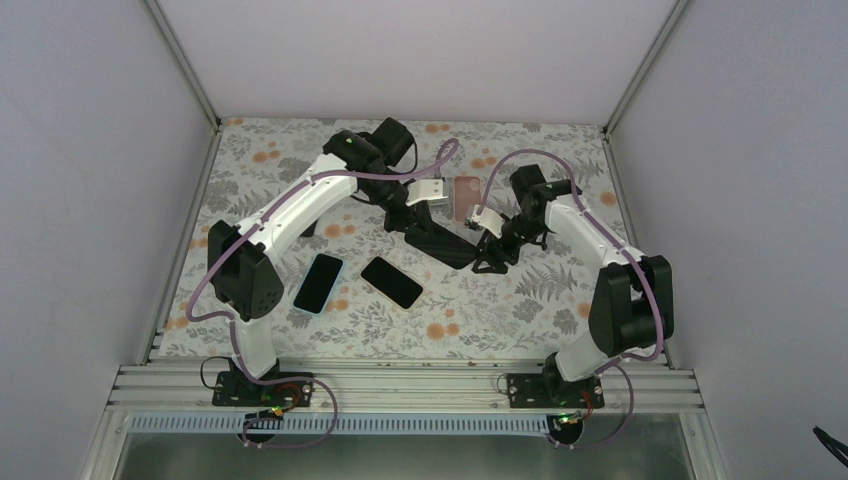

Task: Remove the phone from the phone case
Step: Remove the phone case from the phone.

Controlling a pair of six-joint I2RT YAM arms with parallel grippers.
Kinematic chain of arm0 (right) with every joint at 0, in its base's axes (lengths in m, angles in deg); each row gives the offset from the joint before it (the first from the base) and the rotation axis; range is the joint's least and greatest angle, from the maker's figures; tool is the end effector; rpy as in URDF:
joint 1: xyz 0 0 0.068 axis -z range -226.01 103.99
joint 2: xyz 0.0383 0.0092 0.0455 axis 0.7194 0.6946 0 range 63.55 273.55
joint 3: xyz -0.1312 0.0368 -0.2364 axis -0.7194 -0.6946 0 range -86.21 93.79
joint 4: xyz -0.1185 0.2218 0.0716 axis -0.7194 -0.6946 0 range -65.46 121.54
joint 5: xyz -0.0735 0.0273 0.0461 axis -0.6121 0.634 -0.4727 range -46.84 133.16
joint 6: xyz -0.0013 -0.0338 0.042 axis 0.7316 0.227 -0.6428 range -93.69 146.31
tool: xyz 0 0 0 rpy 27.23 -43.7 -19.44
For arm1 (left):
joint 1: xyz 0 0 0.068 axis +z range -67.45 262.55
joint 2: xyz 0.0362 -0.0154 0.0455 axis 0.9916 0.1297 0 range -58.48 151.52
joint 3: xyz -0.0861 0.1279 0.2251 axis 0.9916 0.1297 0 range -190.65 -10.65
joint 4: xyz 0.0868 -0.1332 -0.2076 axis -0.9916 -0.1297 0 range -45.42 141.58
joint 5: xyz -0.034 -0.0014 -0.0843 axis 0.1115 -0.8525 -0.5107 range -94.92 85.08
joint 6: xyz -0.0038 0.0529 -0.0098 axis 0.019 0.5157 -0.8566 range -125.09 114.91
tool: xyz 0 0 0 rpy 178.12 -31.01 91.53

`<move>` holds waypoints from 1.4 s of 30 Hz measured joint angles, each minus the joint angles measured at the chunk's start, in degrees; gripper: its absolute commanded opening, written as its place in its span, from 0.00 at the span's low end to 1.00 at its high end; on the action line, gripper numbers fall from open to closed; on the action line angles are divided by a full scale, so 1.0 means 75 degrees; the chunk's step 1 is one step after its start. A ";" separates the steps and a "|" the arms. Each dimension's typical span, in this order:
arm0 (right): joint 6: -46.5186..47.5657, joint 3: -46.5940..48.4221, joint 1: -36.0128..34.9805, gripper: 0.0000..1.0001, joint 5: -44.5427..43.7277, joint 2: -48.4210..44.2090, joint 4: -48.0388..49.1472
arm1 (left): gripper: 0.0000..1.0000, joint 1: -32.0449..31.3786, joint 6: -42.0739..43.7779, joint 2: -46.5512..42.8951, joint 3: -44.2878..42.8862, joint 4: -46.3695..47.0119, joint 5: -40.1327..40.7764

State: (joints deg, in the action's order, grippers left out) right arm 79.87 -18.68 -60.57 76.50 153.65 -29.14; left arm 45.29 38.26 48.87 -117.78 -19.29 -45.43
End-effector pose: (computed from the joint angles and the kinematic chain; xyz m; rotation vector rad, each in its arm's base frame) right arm 0.2679 0.0898 0.2357 -1.5802 2.2506 0.7221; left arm 0.2859 -0.2464 0.3289 1.8219 1.8985 -0.9447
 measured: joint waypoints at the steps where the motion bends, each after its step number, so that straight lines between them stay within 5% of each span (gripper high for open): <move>1: 0.0000 0.0067 0.0003 0.77 0.0000 0.0064 -0.0006 | 0.02 0.0017 0.0003 0.0000 0.0000 0.0003 0.0003; 24: 0.0061 0.1769 0.0297 0.78 0.0009 0.1673 -0.0146 | 0.02 -0.0140 0.0530 -0.0169 0.0370 -0.0554 -0.0259; 35: 0.0402 -0.0198 0.0306 0.79 0.0204 -0.0679 -0.0425 | 0.02 -0.0111 0.0475 -0.0192 0.0417 -0.0396 -0.0105; 42: 0.0472 -0.0358 0.0303 0.80 0.0746 -0.1466 -0.0656 | 0.02 -0.0111 0.0382 -0.0192 0.0417 -0.0224 -0.0090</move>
State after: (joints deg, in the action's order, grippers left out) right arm 83.41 -21.37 -58.30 82.10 142.66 -34.06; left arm 44.46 41.13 47.42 -114.66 -20.98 -46.11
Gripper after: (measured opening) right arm 0.801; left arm 0.104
